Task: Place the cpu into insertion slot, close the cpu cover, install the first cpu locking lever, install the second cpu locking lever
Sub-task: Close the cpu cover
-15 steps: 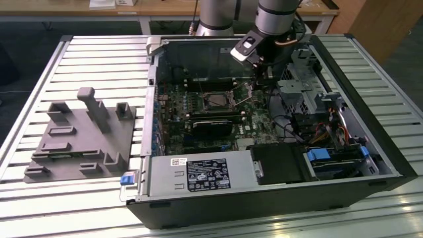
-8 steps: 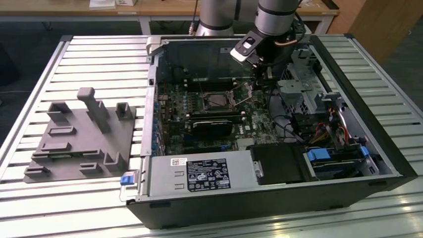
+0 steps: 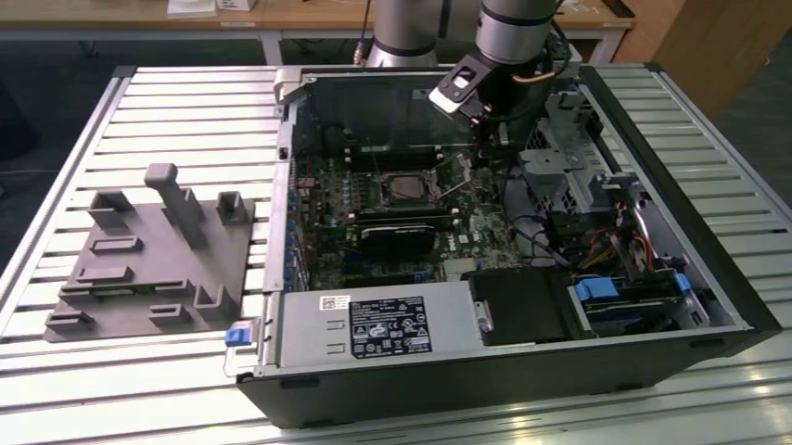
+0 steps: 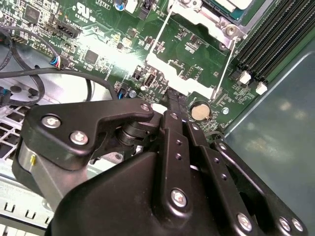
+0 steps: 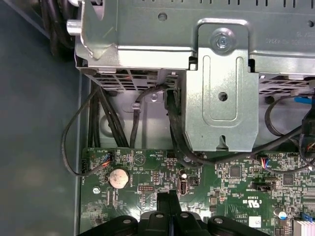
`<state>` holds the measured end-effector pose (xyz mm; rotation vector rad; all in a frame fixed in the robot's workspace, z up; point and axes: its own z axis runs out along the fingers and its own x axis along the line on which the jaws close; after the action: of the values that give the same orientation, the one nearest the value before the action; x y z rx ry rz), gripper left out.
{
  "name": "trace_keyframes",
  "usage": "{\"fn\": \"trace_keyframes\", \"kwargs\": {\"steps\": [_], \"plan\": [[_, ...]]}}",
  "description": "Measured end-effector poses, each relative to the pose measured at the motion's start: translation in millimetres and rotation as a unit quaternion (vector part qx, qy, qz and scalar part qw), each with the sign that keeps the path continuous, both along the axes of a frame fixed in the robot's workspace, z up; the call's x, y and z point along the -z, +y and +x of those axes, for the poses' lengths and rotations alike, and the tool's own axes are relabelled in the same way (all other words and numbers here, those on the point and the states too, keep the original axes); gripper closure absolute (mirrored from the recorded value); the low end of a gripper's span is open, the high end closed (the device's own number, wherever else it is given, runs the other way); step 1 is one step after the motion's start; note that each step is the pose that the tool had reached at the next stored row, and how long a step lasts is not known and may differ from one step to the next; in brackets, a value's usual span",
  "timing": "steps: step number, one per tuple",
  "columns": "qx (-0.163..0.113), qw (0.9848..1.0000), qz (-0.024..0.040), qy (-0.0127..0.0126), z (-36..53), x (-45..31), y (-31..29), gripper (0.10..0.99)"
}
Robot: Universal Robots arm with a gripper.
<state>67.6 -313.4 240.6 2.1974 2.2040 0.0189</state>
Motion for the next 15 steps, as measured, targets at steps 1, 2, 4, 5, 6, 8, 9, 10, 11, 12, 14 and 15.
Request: {"fn": "trace_keyframes", "kwargs": {"steps": [1,2,4,5,6,8,9,10,11,12,14,15], "plan": [[0.0,1.0,0.0001,0.0,-0.5,-0.1,0.1,0.98],[0.0,1.0,0.0002,0.0,-1.1,-0.1,0.0,0.98],[0.0,1.0,0.0,0.0,-2.2,-0.2,0.0,0.98],[0.0,1.0,0.0,0.0001,-3.0,-0.2,0.0,0.98],[0.0,1.0,0.0,0.0,-3.7,-0.2,0.0,0.98],[0.0,1.0,0.0,0.0,-6.1,-0.2,0.0,0.98],[0.0,1.0,0.0,0.0001,-7.1,-0.2,0.0,0.98],[0.0,1.0,0.0,0.0,-8.0,-0.2,0.0,0.98],[0.0,1.0,0.0,0.0,-8.7,-0.2,0.0,0.98],[0.0,1.0,0.0,0.0,-9.4,-0.1,0.0,0.98],[0.0,1.0,0.0,0.0,-10.2,-0.1,0.0,0.98],[0.0,1.0,0.0,0.0,-10.6,-0.2,0.0,0.98]]}}
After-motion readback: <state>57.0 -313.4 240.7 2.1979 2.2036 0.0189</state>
